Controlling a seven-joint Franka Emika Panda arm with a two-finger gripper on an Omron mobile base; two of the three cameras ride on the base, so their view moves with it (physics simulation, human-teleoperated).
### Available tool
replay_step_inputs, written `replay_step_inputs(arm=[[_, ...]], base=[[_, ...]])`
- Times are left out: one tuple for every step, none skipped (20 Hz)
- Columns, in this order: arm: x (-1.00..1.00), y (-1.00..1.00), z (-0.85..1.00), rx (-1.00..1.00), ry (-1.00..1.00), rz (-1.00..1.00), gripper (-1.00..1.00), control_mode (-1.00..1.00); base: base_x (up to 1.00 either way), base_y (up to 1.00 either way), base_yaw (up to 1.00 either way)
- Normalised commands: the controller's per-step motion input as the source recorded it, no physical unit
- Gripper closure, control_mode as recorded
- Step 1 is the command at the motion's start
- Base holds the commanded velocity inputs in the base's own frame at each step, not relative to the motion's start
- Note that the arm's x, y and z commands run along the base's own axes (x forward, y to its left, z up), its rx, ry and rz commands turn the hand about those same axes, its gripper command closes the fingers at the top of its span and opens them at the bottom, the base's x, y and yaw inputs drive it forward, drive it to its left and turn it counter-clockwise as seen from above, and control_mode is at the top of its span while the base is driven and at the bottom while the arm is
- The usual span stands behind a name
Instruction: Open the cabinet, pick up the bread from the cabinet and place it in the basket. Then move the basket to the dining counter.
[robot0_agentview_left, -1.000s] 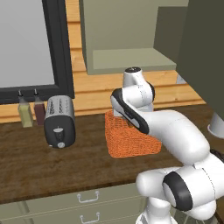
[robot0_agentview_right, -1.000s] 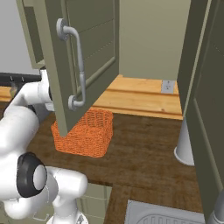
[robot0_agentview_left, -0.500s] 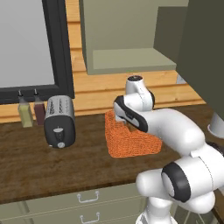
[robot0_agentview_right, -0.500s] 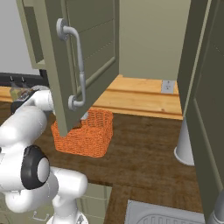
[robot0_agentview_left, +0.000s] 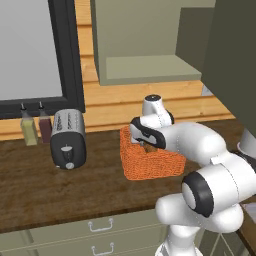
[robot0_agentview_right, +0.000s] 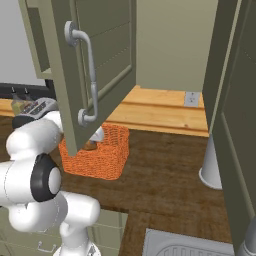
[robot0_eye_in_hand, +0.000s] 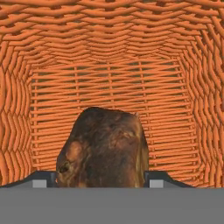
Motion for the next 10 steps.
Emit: replay_step_inputs(arm=[[0.32,0.0,-0.24,0.0,0.0,0.0,1.0,-1.0],[0.32,0.0,-0.27,0.0,0.0,0.0,1.0,-1.0],[0.33,0.0,-0.3,0.0,0.0,0.0,-1.0,-1.0],[0.3,0.0,-0.27,0.0,0.0,0.0,-1.0,-1.0],[0.22,0.0,-0.17,0.0,0.0,0.0,-1.0,-1.0],[0.09,0.0,-0.01,0.0,0.0,0.0,-1.0,-1.0],[0.04,0.0,0.0,0.0,0.0,0.0,-1.0,-1.0],[0.0,0.0,0.0,0.0,0.0,0.0,-1.0,-1.0],[0.0,0.0,0.0,0.0,0.0,0.0,-1.0,-1.0],[0.0,0.0,0.0,0.0,0.0,0.0,-1.0,-1.0]], base=[[0.0,0.0,0.0],[0.0,0.0,0.0],[0.0,0.0,0.0],[0.0,0.0,0.0],[0.0,0.0,0.0],[0.0,0.0,0.0],[0.0,0.0,0.0],[0.0,0.0,0.0],[0.0,0.0,0.0],[0.0,0.0,0.0]])
